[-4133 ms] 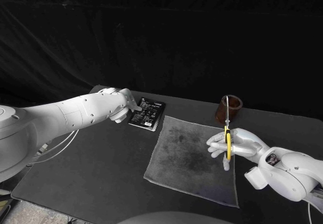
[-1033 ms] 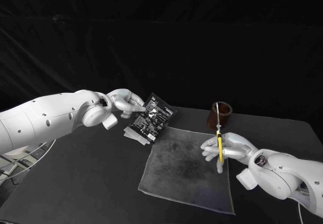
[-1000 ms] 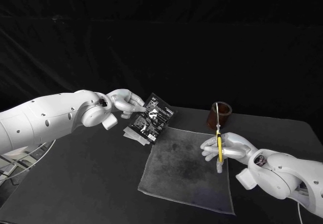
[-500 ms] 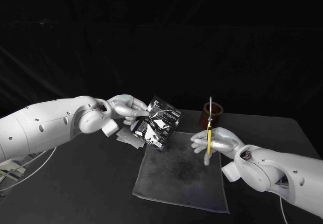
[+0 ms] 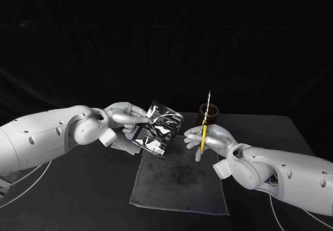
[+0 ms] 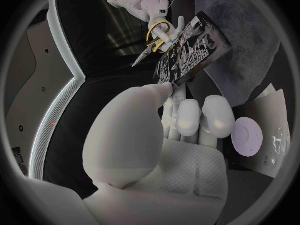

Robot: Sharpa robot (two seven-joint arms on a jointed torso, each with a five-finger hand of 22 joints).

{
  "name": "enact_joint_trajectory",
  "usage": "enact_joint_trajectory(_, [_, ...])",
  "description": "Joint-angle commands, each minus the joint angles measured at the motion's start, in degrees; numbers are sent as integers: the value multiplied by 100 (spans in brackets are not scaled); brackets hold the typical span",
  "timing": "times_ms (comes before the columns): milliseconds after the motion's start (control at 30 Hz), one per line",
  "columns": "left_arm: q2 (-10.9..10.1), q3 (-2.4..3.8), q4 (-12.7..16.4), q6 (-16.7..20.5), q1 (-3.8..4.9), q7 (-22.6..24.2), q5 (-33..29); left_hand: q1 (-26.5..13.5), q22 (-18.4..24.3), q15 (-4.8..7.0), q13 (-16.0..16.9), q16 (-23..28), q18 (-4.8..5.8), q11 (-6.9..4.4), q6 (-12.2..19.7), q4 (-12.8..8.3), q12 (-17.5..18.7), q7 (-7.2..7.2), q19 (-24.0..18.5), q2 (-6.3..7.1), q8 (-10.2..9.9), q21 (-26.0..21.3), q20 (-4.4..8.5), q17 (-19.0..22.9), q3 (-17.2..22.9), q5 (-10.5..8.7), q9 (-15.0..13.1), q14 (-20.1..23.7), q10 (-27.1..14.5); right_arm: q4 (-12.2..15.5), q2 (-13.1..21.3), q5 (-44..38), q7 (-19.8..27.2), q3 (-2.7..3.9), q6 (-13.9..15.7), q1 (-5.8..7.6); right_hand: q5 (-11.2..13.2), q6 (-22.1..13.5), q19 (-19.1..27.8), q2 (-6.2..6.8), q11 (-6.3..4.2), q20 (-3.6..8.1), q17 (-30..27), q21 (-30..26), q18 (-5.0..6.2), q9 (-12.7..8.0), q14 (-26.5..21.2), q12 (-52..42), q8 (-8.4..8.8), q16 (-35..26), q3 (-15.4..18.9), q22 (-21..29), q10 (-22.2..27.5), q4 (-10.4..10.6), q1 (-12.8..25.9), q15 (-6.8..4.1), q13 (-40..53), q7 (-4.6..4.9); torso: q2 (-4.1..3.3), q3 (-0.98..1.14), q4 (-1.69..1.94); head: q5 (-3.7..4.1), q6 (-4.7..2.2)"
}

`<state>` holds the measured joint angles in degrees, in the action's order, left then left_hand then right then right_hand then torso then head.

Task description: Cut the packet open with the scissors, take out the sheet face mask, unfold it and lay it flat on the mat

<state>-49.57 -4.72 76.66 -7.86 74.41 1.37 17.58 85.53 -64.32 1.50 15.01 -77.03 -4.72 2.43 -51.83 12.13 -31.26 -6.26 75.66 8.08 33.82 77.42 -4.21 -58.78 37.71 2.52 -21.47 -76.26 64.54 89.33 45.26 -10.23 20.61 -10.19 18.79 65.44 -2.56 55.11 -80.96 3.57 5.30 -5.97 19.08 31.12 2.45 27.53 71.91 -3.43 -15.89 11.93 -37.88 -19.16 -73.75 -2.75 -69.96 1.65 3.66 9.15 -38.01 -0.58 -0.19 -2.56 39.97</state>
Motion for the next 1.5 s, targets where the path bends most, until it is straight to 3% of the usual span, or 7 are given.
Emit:
enact_joint_trajectory(33, [20,1,40,-64,-1,37,-108,-49,-2,-16,8,-29,-50,-9,-7,-145,-20,-9,38,-16,20,25,10,0,154,20,-176,-5,11,13,-30,204,290,12,-9,6,-18,-79,0,277,24,-20,18,-37,745,-38,-70,3,71,-46,153,13,93,18,159,25,-9,36,3,-4,4,35,8])
enact_joint_trajectory(100, [25,-1,55,-63,-3,25,-98,-57,-4,-17,15,-30,-50,-8,-2,-154,-26,-10,38,-17,24,26,10,4,163,20,-185,-2,5,8,-51,217,297,14,-18,6,-16,-170,51,445,75,-42,22,-89,735,-77,-179,8,161,-103,306,40,227,47,272,66,-15,89,4,-5,5,37,6])
enact_joint_trajectory(233, [30,-2,65,-58,-4,13,-89,-71,-9,-18,25,-37,-49,-7,7,-167,-37,-11,38,-18,30,29,9,-1,176,20,-200,-1,-3,3,-74,228,288,15,-55,6,-19,-270,88,612,146,-87,12,-161,719,-145,-372,4,299,-214,514,83,417,85,357,134,-14,159,5,-8,5,34,7])
enact_joint_trajectory(467, [35,-3,77,-55,-5,4,-82,-79,-9,-19,31,-37,-49,-6,11,-174,-43,-12,37,-19,34,30,8,7,184,20,-209,4,-8,8,-100,224,256,16,-192,5,-20,-504,79,722,292,-175,-37,-240,692,-276,-653,-2,572,-397,957,141,847,127,363,262,-12,303,4,-10,7,32,8])
enact_joint_trajectory(867, [30,-3,112,-106,-5,-19,-60,-90,-7,-20,40,-40,-50,-5,17,-183,-52,-12,34,-22,39,29,7,9,194,20,-220,6,-13,-34,-161,229,234,16,-259,5,-18,-713,69,650,414,-255,-110,-294,676,-374,-879,-12,804,-557,1539,189,1270,202,308,371,-6,427,4,-7,4,29,14])
enact_joint_trajectory(1233, [94,-6,138,-201,-6,-63,72,-103,-18,-21,48,-42,-48,-4,23,-190,-61,-13,38,-23,44,35,6,13,202,20,-231,10,-20,-50,-242,250,232,17,-290,4,-18,-650,35,546,394,-254,-115,-281,690,-370,-840,-45,793,-545,1639,189,1216,224,254,356,7,407,2,-3,2,35,15])
enact_joint_trajectory(1500, [161,-25,135,-247,-20,-107,175,-110,-14,-22,53,-40,-49,-3,29,-195,-65,-13,34,-24,46,33,5,22,207,20,-239,16,-27,-57,-283,277,250,21,-323,4,-19,-406,-7,279,304,-236,-121,-270,732,-354,-736,-103,720,-512,1772,195,946,259,92,290,14,311,3,-3,-3,38,24])
